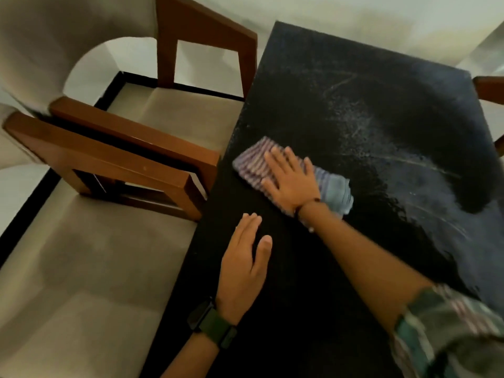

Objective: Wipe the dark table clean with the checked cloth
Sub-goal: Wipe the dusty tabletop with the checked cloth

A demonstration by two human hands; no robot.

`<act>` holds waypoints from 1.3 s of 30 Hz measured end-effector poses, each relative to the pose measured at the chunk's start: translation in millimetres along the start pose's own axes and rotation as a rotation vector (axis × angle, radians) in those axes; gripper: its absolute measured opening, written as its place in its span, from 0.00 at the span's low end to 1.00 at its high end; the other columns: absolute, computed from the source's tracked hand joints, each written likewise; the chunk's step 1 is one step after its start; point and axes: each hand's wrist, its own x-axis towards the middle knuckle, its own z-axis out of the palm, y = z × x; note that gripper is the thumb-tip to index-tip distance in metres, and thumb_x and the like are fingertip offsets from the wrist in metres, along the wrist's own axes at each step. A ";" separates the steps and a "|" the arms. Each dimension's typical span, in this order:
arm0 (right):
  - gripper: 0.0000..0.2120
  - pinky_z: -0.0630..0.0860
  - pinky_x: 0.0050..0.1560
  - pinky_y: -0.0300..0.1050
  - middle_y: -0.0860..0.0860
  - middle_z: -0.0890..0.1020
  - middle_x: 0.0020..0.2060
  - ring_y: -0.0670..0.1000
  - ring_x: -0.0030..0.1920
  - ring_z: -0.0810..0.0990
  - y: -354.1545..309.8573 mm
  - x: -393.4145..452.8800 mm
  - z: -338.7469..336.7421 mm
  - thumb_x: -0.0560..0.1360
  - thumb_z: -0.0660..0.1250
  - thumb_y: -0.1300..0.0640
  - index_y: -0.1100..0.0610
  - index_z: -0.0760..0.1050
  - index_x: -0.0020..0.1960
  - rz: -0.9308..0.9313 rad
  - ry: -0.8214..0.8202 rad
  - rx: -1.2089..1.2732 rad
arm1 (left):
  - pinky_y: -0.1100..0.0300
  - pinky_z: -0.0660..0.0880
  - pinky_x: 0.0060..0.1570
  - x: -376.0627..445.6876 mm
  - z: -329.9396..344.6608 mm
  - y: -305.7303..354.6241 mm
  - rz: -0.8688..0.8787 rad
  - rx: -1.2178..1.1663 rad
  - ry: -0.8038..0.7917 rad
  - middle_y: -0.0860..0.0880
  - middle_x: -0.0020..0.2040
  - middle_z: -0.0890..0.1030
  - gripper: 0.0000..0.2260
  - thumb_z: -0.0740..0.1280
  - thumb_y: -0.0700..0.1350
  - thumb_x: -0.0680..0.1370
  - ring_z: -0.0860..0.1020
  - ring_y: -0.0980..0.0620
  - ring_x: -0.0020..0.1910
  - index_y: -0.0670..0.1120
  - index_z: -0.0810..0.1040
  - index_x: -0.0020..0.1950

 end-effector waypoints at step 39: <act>0.32 0.41 0.72 0.57 0.50 0.56 0.76 0.53 0.76 0.47 -0.9 -253.9 39.6 0.78 0.44 0.35 0.50 0.52 0.76 0.018 -0.118 0.018 | 0.62 0.57 0.68 -1.6 55.7 37.6 0.025 0.026 -0.090 0.52 0.71 0.65 0.18 0.56 0.49 0.79 0.58 0.61 0.69 0.50 0.63 0.69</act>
